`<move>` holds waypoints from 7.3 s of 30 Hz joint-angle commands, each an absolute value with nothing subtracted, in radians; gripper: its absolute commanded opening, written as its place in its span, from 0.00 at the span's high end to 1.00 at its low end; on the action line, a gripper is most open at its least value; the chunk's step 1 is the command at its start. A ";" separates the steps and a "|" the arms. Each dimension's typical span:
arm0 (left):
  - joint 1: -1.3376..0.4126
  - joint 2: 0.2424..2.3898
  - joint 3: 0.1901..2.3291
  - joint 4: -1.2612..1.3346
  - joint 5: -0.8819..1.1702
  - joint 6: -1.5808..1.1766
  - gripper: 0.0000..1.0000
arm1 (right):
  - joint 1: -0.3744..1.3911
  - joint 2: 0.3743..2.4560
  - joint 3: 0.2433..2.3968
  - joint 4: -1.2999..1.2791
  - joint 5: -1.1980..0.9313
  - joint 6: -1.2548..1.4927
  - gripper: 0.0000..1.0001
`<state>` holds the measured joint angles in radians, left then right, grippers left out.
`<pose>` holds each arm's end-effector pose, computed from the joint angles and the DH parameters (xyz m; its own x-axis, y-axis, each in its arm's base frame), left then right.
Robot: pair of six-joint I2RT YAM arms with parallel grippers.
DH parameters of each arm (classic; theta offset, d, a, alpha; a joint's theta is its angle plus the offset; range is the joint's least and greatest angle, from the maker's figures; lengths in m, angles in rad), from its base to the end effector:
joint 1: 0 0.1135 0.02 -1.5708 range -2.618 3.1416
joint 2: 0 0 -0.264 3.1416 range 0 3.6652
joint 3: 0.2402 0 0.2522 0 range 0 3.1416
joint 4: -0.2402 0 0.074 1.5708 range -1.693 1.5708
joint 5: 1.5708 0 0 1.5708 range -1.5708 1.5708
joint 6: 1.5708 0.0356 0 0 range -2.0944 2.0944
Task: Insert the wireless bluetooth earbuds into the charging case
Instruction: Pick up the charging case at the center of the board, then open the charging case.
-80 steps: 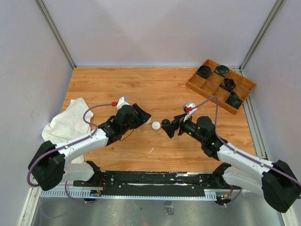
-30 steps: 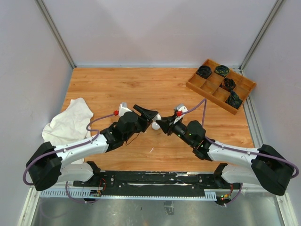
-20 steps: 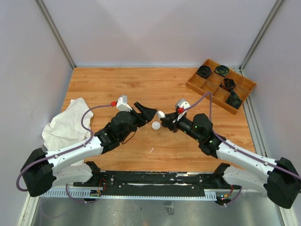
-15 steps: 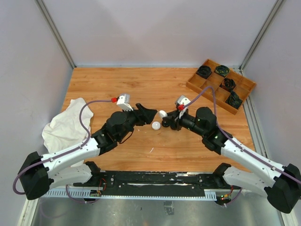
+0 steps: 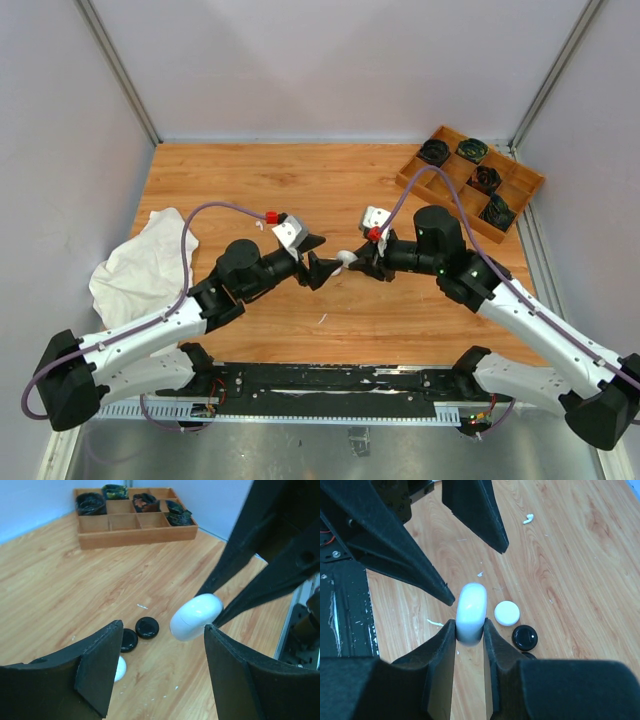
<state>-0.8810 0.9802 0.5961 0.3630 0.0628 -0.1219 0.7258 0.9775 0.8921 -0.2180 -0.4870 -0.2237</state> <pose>0.1460 -0.1805 0.2943 -0.1118 -0.0552 -0.9922 0.8021 0.5843 -0.1229 0.1552 0.1600 0.3398 -0.0137 -0.2742 -0.9616 -0.9472 0.3115 -0.0754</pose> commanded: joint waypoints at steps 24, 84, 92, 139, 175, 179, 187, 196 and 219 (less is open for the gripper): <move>-0.887 0.974 0.629 0.245 0.559 0.112 0.55 | 0.709 1.053 1.059 -0.520 -0.786 -0.449 0.99; -0.874 0.928 0.587 0.331 0.504 0.000 0.98 | 0.663 0.996 0.966 -0.364 -0.759 -0.407 0.42; -0.874 0.887 0.541 0.448 0.462 -0.066 0.98 | 0.650 0.925 0.787 -0.071 -0.803 -0.266 0.38; -0.873 0.928 0.461 0.724 0.486 -0.204 0.95 | 0.650 0.920 0.513 0.564 -0.892 0.038 0.84; -0.873 0.963 0.486 0.674 0.389 -0.228 0.47 | 0.643 0.919 0.518 0.510 -0.873 0.014 0.99; -0.870 0.957 0.499 0.638 0.312 -0.224 0.52 | 0.644 0.919 0.518 0.506 -0.884 0.008 0.99; -0.837 0.954 0.512 0.637 0.303 -0.276 0.55 | 0.641 0.937 0.521 0.486 -0.907 -0.011 0.99; -0.818 0.960 0.530 0.632 0.304 -0.316 0.48 | 0.642 0.958 0.526 0.471 -0.913 -0.028 0.99; -0.801 0.962 0.550 0.465 0.068 -0.350 0.36 | 0.643 0.983 0.516 0.393 -0.692 -0.056 0.99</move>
<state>-0.8070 0.9714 0.5098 0.5446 0.2054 -0.3431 0.6540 0.9813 0.5240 0.4053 -0.7879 -0.0273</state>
